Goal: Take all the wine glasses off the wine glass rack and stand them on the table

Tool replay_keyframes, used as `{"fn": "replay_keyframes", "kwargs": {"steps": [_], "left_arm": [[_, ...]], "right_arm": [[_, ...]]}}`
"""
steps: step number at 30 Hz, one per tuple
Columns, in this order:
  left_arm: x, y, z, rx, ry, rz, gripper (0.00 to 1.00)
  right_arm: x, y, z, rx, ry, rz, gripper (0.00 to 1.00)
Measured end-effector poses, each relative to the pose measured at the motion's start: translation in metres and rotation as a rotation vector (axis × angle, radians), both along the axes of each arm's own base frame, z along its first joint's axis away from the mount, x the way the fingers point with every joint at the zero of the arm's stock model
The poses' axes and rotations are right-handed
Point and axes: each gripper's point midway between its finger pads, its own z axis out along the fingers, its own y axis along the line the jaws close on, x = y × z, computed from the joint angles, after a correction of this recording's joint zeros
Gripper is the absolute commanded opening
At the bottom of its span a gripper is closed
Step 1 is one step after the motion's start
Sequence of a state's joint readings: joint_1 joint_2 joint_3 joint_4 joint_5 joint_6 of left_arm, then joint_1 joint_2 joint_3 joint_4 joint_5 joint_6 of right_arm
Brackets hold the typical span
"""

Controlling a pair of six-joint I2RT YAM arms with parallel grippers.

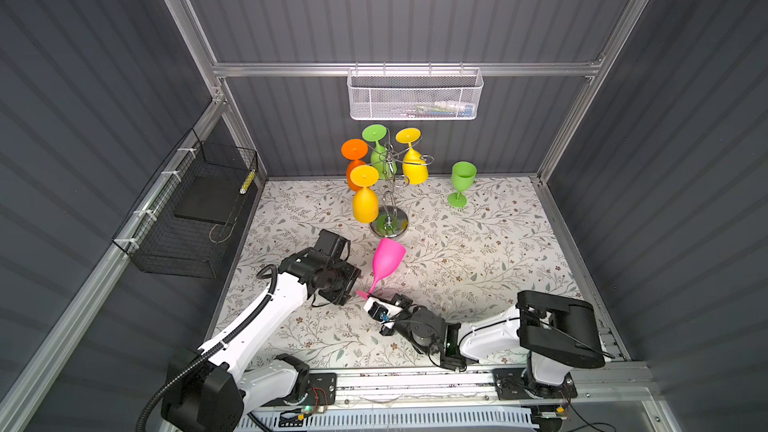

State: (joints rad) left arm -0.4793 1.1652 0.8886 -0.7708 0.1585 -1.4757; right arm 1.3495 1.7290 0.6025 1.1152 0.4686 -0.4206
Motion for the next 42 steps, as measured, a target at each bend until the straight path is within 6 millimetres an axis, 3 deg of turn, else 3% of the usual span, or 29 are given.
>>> {"fn": "replay_keyframes", "kwargs": {"steps": [16, 34, 42], "left_arm": [[0.004, -0.014, -0.013, -0.017, 0.026, -0.014, 0.51], [0.003, -0.018, -0.023, -0.036, 0.036, -0.014, 0.33], [-0.001, -0.018, -0.033, -0.036, 0.055, -0.010, 0.20]], "right_arm": [[0.003, 0.007, -0.007, -0.011, -0.008, -0.005, 0.00], [0.007, 0.008, -0.012, -0.033, -0.025, -0.030, 0.00], [0.008, 0.008, -0.010, -0.023, -0.029, -0.035, 0.00]]}}
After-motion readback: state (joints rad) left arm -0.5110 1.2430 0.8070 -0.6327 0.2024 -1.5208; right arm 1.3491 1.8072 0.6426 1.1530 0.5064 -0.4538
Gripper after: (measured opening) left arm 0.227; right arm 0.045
